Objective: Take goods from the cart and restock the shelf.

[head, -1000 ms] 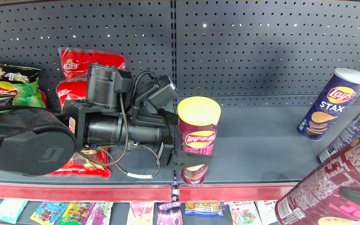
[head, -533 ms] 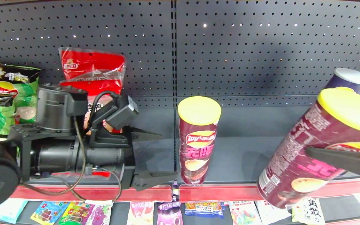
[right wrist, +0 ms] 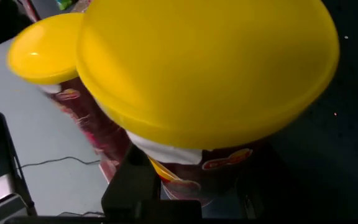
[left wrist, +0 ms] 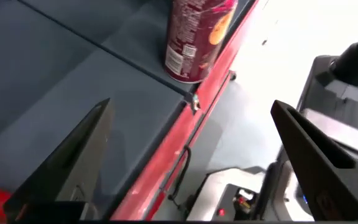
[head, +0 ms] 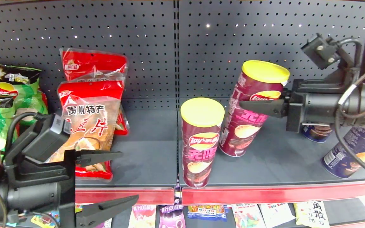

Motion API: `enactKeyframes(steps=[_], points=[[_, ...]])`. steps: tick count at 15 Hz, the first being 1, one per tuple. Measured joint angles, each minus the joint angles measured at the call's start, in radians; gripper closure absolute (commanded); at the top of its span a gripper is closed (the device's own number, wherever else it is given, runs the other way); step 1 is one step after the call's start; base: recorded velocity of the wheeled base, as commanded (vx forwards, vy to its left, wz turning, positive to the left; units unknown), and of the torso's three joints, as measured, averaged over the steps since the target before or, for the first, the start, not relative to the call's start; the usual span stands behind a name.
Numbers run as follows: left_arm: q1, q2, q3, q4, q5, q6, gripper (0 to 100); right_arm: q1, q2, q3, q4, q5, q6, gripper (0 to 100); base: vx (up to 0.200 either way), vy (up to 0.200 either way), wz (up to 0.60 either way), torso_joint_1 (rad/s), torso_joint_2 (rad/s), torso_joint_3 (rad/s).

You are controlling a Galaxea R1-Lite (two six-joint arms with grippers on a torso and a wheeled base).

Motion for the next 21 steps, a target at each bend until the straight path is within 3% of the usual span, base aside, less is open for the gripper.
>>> enactKeyframes(steps=[4,13,21], points=[[0.000,-0.079,0.039,0.002,0.003,-0.007,0,-0.005,0.124,-0.098,-0.002,0.001,-0.003,100,0.000,0.000,0.00,0.000,0.00,0.000],[-0.001,-0.102,0.023,0.000,0.038,-0.008,0,0.053,0.301,-0.293,-0.003,0.005,-0.024,100,0.000,0.000,0.00,0.000,0.00,0.000],[0.000,-0.102,0.019,-0.001,0.038,-0.008,0,0.061,0.378,-0.338,-0.002,0.005,-0.035,100,0.000,0.000,0.00,0.000,0.00,0.000]])
